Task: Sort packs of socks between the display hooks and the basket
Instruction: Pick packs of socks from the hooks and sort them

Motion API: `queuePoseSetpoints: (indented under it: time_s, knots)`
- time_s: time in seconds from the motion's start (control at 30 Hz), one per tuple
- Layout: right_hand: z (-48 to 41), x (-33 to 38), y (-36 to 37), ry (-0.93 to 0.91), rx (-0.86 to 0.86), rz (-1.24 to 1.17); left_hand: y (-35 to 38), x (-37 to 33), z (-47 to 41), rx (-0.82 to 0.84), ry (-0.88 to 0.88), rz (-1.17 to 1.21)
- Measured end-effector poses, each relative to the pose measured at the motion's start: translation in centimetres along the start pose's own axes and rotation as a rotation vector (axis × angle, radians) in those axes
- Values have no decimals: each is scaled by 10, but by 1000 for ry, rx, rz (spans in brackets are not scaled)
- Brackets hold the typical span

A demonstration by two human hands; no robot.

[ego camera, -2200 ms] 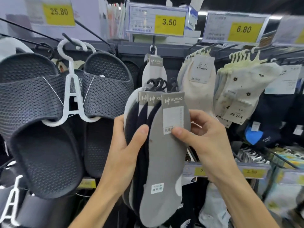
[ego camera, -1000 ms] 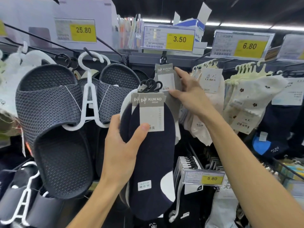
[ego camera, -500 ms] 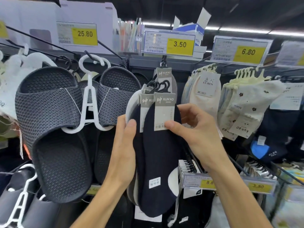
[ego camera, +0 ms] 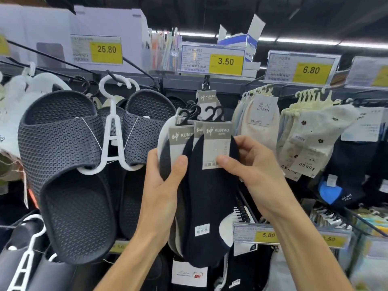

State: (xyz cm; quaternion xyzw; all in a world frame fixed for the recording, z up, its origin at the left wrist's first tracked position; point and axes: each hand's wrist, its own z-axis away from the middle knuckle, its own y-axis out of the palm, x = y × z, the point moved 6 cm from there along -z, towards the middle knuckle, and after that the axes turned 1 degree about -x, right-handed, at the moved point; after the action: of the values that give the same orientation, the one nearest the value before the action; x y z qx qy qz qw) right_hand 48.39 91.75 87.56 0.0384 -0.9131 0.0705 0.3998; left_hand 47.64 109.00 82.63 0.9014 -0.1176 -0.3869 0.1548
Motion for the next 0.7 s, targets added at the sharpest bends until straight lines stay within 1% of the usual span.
queuePoseSetpoints:
  time_s: [0.07, 0.13, 0.2, 0.23, 0.37, 0.57, 0.7]
  knots:
    - [-9, -1, -10, 41, -61, -98, -4, -2, 1, -39, 29, -37]
    - [-23, 1, -26, 46, -175, -145, -9, -3, 3, -75, 45, -65]
    - [-40, 2, -41, 37, -275, -80, -13, -4, 5, -92, 49, -65]
    - [-50, 3, -45, 29, -296, -32, -14, -5, 6, -94, 53, -65]
    - [-87, 5, -39, -46, -228, 165, -12, -8, 5, -94, 48, -50]
    - [-115, -9, -9, -121, -28, 403, -10, -8, 6, -79, 44, -54]
    - [-123, -20, -10, -110, -44, 558, -9, -8, 4, -75, 51, -86]
